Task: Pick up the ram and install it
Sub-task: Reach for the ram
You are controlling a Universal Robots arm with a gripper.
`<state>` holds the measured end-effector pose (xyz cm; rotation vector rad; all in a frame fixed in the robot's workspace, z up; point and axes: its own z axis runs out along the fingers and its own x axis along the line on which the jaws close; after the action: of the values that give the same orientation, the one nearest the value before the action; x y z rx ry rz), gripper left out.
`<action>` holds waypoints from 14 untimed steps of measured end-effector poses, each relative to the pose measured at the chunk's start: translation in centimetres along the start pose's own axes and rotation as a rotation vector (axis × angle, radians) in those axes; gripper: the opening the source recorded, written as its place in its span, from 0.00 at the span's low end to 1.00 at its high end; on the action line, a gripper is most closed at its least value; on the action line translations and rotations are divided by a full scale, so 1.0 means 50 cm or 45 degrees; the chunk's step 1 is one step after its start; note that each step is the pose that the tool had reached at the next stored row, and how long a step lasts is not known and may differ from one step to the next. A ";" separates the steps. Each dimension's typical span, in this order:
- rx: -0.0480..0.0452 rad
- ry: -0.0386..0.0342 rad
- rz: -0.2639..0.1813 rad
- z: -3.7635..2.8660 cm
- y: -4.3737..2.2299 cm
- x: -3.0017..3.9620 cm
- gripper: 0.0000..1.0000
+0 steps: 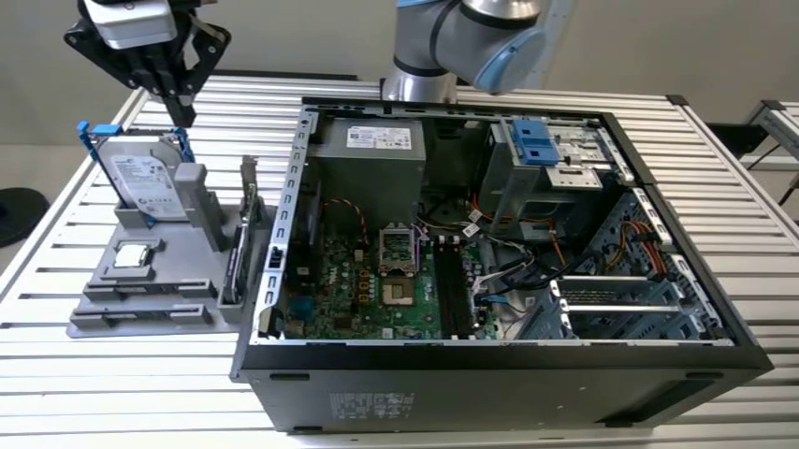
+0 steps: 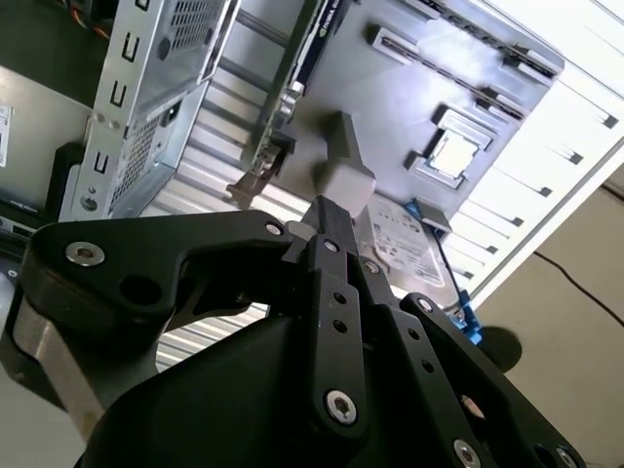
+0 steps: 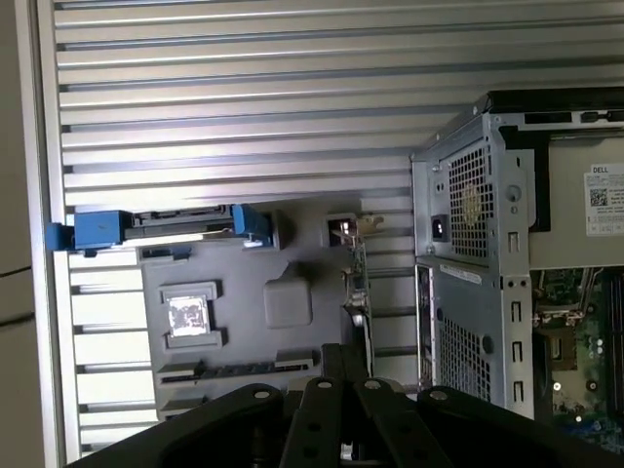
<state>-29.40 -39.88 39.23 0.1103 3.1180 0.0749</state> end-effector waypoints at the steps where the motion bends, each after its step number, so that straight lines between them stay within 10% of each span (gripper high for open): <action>1: 0.000 -0.0001 0.000 0.000 0.000 0.002 0.00; 14: 0.000 0.0000 0.000 -0.001 -0.003 0.048 0.00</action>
<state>-31.79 -39.88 39.20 0.1103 3.1180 0.0751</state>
